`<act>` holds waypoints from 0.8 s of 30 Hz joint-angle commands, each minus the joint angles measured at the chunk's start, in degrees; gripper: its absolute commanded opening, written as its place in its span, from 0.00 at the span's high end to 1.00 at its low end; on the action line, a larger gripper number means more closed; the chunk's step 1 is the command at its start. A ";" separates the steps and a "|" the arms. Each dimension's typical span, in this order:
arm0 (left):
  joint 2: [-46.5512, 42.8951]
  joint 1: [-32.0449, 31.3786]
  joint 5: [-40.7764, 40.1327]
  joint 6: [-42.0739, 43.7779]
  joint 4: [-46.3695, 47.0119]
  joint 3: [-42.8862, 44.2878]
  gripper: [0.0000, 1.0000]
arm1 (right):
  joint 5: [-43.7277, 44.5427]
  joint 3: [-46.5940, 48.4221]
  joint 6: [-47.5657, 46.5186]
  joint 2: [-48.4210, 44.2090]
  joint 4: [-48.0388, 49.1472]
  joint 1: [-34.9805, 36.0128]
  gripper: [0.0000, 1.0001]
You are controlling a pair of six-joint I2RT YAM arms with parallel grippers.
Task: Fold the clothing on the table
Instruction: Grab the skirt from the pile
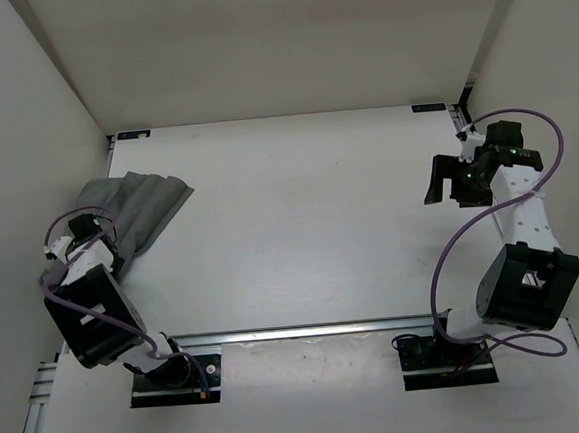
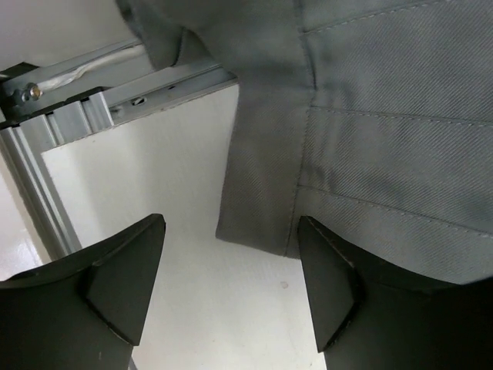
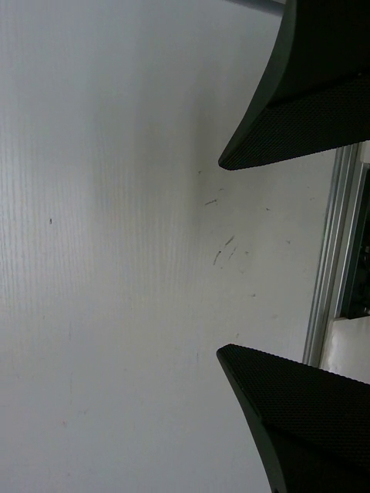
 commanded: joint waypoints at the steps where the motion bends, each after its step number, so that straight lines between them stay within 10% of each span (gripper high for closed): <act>1: 1.91 -0.20 1.10 1.85 -0.24 3.10 0.17 | -1.08 2.44 1.29 0.60 0.88 -1.32 0.01; 11: 11.49 -4.16 4.17 7.92 -3.49 10.66 0.11 | -1.08 4.11 0.93 1.74 1.24 -4.30 0.00; 13: 13.16 -4.25 5.41 8.62 -3.85 11.71 0.22 | -1.17 4.02 0.93 1.57 1.85 -4.74 0.00; 15: 14.22 -4.25 6.11 9.24 -4.19 12.51 0.72 | -0.29 4.02 0.58 1.74 1.76 -5.27 0.01; 17: 15.54 -4.25 6.46 9.76 -4.72 13.30 0.91 | -0.55 3.76 0.50 1.74 1.59 -5.97 0.01; 24: 15.90 -7.23 4.97 11.00 -5.25 14.44 1.00 | -0.46 3.32 0.93 1.39 2.12 -6.51 0.01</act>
